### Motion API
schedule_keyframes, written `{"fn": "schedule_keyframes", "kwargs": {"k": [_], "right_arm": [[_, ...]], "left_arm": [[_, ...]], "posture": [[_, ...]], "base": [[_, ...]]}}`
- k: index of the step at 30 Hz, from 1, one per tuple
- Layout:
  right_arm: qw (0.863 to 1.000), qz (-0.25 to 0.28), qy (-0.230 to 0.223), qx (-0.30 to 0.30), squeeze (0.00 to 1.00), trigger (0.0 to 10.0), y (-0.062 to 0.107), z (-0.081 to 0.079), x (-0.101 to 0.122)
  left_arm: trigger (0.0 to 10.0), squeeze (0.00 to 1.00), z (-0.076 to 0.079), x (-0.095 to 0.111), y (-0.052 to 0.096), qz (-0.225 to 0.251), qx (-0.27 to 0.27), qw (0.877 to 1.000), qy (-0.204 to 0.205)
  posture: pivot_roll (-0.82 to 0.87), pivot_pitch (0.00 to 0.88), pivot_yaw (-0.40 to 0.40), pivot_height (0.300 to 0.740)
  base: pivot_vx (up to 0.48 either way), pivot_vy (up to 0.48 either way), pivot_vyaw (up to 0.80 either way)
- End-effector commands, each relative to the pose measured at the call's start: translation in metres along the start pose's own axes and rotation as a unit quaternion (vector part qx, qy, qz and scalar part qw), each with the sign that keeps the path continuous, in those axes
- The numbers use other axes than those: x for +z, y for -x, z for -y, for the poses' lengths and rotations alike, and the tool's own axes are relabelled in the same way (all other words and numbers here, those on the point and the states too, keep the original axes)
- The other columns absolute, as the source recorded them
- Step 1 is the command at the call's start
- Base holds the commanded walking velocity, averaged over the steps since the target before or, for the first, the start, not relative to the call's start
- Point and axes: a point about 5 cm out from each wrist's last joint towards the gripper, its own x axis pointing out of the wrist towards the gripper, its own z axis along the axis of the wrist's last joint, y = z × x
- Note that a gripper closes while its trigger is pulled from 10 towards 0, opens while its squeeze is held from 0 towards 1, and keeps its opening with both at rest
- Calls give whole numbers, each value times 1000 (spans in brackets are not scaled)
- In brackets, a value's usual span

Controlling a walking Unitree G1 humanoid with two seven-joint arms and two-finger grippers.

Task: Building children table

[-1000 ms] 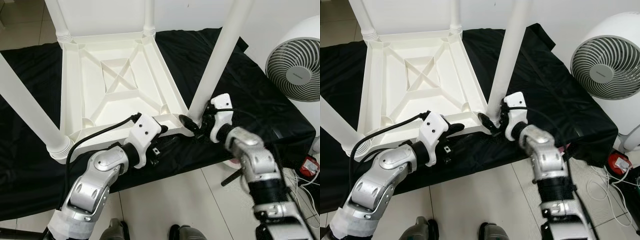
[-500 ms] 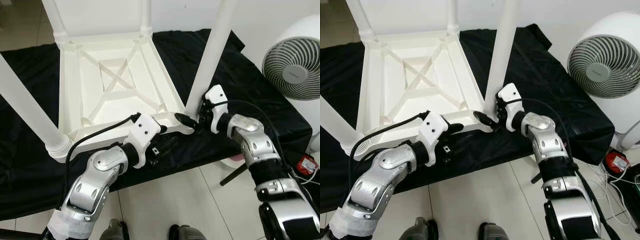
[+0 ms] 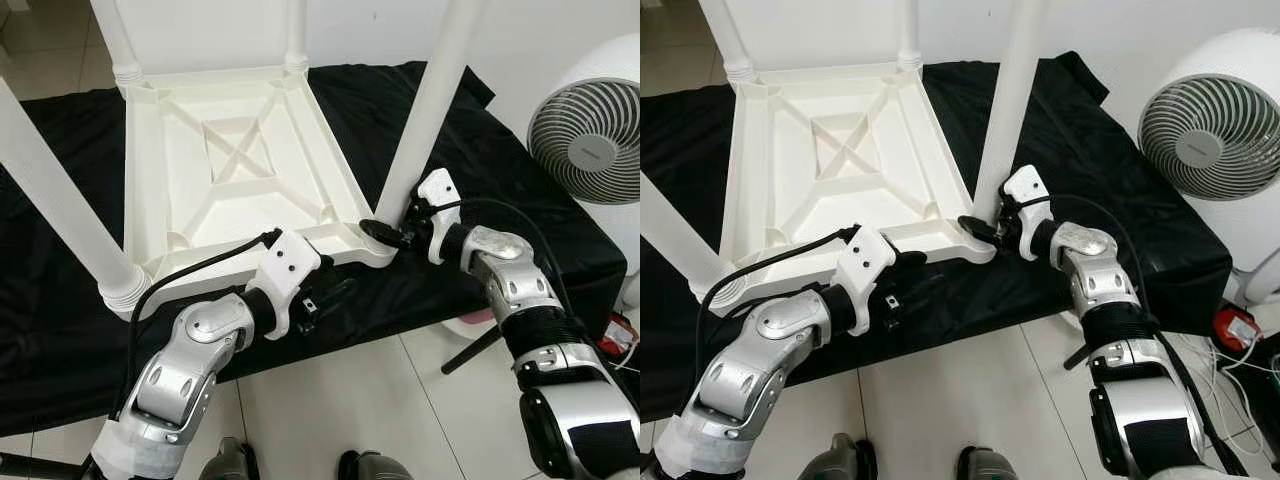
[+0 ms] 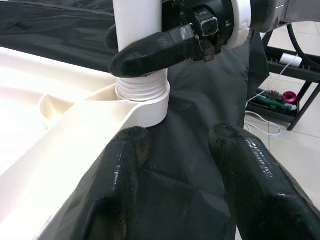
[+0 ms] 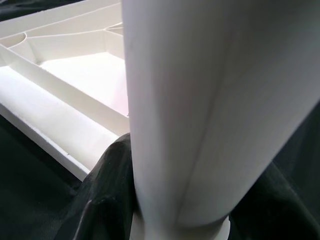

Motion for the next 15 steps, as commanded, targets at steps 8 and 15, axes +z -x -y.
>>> {"fn": "schedule_keyframes", "kwargs": {"k": [8,15], "right_arm": [[993,-26,-45,-110,0,10000,2,-12,-15],[968,-13,-88,-233,0,10000,2,-27,-12]], "left_arm": [[10000,0,6,-3,-3,-8,-15,1000,6],[10000,0,6,-4,-4,-9,-17,1000,7]], "posture": [[-48,99,-8,740],[-59,97,2,740]], "base": [[0,0,0],[0,0,0]]}}
